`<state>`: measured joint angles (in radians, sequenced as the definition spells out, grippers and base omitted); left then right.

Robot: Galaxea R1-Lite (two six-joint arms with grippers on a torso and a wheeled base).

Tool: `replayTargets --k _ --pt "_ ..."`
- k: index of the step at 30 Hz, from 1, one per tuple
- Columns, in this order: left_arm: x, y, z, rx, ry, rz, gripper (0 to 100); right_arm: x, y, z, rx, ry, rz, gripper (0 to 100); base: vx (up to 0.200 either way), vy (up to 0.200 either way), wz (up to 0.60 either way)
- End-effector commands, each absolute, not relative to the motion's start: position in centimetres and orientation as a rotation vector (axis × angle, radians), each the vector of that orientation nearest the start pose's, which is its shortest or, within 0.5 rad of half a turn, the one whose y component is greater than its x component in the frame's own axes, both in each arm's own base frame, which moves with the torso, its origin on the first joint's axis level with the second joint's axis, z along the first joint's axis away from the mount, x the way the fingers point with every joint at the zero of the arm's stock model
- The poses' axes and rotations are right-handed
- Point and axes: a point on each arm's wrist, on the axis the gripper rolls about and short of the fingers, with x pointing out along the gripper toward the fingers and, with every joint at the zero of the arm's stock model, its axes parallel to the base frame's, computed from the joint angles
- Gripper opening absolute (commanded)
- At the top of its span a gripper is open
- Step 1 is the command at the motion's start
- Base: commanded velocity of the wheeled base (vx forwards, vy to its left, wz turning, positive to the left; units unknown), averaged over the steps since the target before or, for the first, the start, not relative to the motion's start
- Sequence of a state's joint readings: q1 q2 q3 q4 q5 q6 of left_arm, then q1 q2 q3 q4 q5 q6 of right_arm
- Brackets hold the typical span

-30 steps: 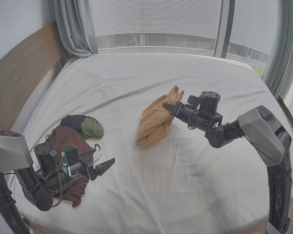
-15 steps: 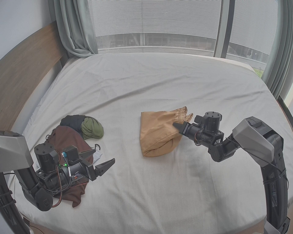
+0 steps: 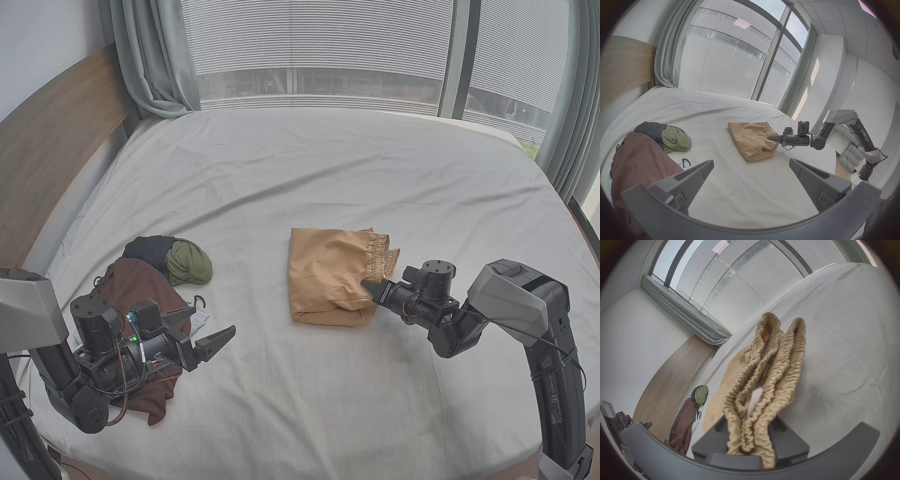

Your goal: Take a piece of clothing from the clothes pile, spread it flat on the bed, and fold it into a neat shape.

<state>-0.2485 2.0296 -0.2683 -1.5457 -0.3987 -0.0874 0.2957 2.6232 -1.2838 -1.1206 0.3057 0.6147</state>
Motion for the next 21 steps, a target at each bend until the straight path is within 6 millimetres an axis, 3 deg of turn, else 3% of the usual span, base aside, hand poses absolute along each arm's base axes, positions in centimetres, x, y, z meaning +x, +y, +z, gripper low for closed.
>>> replayTargets --k 1,2,7,11,14,16,21 --pt "26.2 -7.5 6.1 -0.102 0.250 -0.635 100 45.1 14.2 -3.2 0.594 0.409 0.500 0 0.000 0.000 0.00" --pt "26.2 -7.6 6.1 -0.102 0.248 -0.633 100 45.1 14.2 -3.0 0.594 0.405 0.498 100 0.000 0.000 0.00" --pt "26.2 -7.6 6.2 -0.100 0.244 -0.634 100 45.4 13.2 -2.4 0.594 0.385 0.481 100 0.000 0.000 0.00" --pt "26.1 -7.5 6.3 -0.100 0.240 -0.634 100 45.6 10.9 0.4 0.587 0.340 0.443 100 0.000 0.000 0.00" --pt "26.1 -7.6 6.3 -0.100 0.241 -0.635 100 45.7 10.3 1.7 0.568 0.316 0.439 100 0.000 0.000 0.00" --pt "26.2 -7.6 6.4 -0.100 0.238 -0.635 100 45.8 9.5 3.7 0.564 0.277 0.432 100 0.000 0.000 0.00" --pt "26.2 -7.6 6.4 -0.099 0.237 -0.636 100 45.7 9.4 5.0 0.564 0.264 0.434 100 0.000 0.000 0.00"
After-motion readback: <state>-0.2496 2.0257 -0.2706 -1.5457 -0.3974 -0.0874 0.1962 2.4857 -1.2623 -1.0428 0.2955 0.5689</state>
